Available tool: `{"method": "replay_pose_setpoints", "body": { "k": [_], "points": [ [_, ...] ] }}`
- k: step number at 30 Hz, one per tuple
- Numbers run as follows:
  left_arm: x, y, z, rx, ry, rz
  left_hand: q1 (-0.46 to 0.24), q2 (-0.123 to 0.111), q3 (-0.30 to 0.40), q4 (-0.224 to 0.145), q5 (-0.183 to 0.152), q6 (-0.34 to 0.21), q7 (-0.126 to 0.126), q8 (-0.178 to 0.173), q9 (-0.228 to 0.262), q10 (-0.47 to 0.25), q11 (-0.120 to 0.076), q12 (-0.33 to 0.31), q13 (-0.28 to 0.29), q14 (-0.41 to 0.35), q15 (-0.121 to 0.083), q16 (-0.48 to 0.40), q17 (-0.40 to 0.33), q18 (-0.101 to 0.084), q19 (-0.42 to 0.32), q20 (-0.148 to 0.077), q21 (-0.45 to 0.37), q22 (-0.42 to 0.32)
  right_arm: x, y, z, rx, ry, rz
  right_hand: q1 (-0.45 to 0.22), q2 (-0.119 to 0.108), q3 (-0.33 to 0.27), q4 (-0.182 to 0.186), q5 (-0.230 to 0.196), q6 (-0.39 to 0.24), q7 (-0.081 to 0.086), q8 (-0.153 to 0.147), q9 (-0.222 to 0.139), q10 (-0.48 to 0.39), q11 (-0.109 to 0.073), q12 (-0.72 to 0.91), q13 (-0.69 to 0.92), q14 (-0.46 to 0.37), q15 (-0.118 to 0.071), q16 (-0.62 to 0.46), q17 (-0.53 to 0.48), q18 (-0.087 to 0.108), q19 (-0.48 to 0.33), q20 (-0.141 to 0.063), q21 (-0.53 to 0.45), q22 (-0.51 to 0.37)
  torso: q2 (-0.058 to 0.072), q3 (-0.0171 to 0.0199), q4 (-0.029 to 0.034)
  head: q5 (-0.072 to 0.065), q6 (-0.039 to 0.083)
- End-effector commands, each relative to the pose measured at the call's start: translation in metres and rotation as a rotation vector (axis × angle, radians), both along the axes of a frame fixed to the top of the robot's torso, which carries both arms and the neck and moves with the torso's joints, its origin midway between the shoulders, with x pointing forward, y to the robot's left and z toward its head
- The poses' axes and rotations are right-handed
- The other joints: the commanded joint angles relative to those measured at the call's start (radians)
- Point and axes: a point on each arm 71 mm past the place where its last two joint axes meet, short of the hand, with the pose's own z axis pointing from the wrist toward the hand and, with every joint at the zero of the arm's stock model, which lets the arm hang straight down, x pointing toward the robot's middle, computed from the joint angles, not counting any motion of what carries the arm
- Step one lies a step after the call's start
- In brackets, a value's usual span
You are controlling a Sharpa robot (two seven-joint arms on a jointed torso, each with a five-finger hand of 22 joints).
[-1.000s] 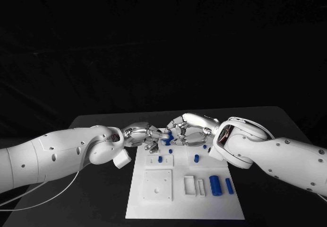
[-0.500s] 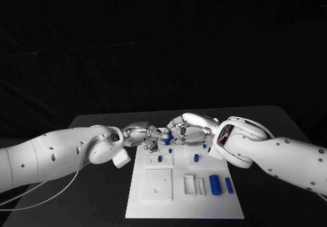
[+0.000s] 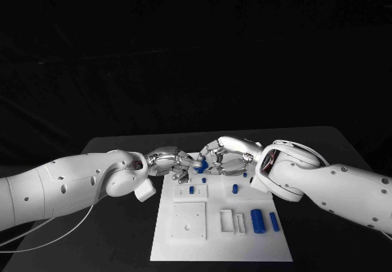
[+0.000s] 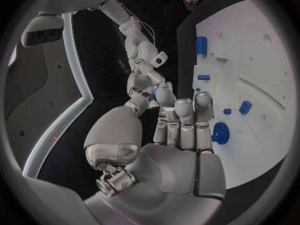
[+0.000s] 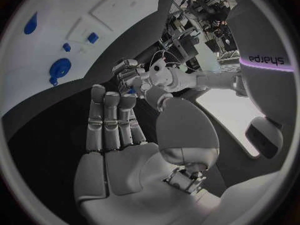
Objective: Assemble the parts on the task board
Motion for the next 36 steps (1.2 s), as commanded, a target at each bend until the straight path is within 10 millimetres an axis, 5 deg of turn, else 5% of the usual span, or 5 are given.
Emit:
{"method": "replay_pose_setpoints", "body": {
  "k": [1, 36],
  "points": [
    [0.0034, 0.0028, 0.0035, -0.012, -0.015, 0.032, 0.019, 0.014, 0.031, -0.034, 0.003, 0.001, -0.003, -0.004, 0.001, -0.007, -0.002, 0.006, 0.001, -0.03, -0.034, 0.005, 0.001, -0.02, -0.006, -0.138, -0.001, 0.001, -0.0064, 0.0042, -0.0041, -0.021, 0.027, 0.049, -0.014, 0.0, 0.0, -0.006, 0.005, 0.064, 0.012, 0.006, 0.002, -0.009, -0.003, 0.005, 0.002, -0.009, 0.001, 0.006, 0.001, 0.007, -0.01, 0.001, 0.005, 0.019, 0.0, 0.0003, -0.0005, 0.001, 0.0],
    [0.0068, 0.008, 0.002, 0.017, -0.023, 0.064, 0.022, 0.015, 0.031, -0.034, 0.004, 0.004, -0.003, -0.007, 0.003, -0.006, -0.003, 0.007, 0.001, -0.03, -0.034, 0.007, 0.001, -0.02, -0.005, -0.139, -0.001, 0.001, -0.014, 0.0058, -0.0073, -0.03, 0.044, 0.07, -0.021, 0.004, -0.005, -0.009, 0.006, 0.075, 0.008, 0.01, 0.004, -0.009, -0.007, 0.006, 0.003, -0.01, 0.001, 0.008, 0.002, 0.007, -0.013, 0.001, 0.01, 0.018, 0.0, 0.0004, -0.0003, -0.002, -0.004]
  ]
}}
